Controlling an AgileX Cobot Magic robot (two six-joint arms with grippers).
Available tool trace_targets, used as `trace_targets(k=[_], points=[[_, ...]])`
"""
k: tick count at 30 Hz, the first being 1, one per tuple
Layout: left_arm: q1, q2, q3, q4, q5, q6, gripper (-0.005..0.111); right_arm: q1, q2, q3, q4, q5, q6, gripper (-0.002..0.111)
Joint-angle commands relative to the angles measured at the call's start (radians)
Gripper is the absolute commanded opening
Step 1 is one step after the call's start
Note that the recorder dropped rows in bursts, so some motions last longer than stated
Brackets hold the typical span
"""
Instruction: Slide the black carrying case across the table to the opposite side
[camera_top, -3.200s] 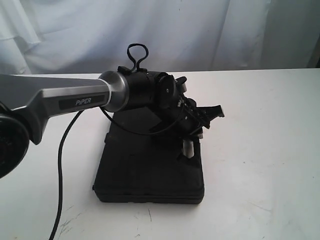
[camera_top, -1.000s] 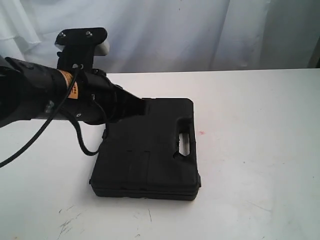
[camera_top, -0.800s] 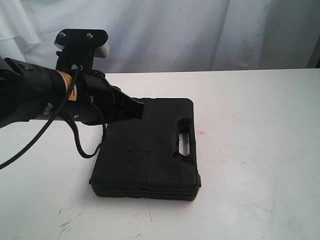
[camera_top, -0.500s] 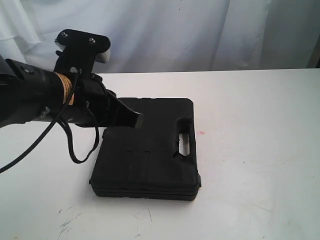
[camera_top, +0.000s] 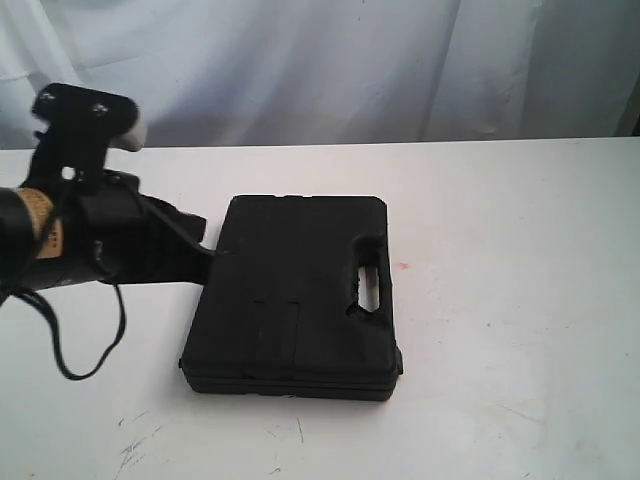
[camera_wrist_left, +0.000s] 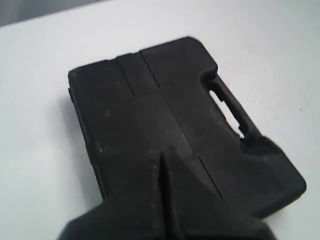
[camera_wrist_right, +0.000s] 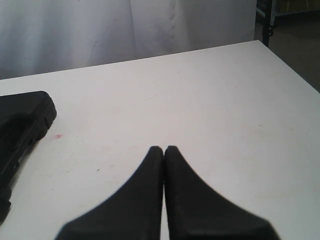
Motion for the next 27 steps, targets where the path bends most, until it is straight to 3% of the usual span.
trace_targets(k=[1,18,22,27], points=[[0.093,-0.149,0.143,-0.008,-0.183,0.003,0.0,-0.008,-0.005,0.004,-0.01,-0.001,-0.002,0.0],[0.568,-0.883,0.609,-0.015,-0.194,-0.05,0.0,-0.008,-0.005,0.004,-0.01,-0.001,-0.002,0.0],[0.619,-0.959,0.676,-0.049,-0.194,-0.05,0.0,-0.008,-0.005,0.004,-0.01,-0.001,-0.002,0.0],[0.625,-0.995,0.701,-0.051,-0.19,-0.05,0.0,-0.008,-0.005,0.004,-0.01,-0.001,-0.002,0.0]])
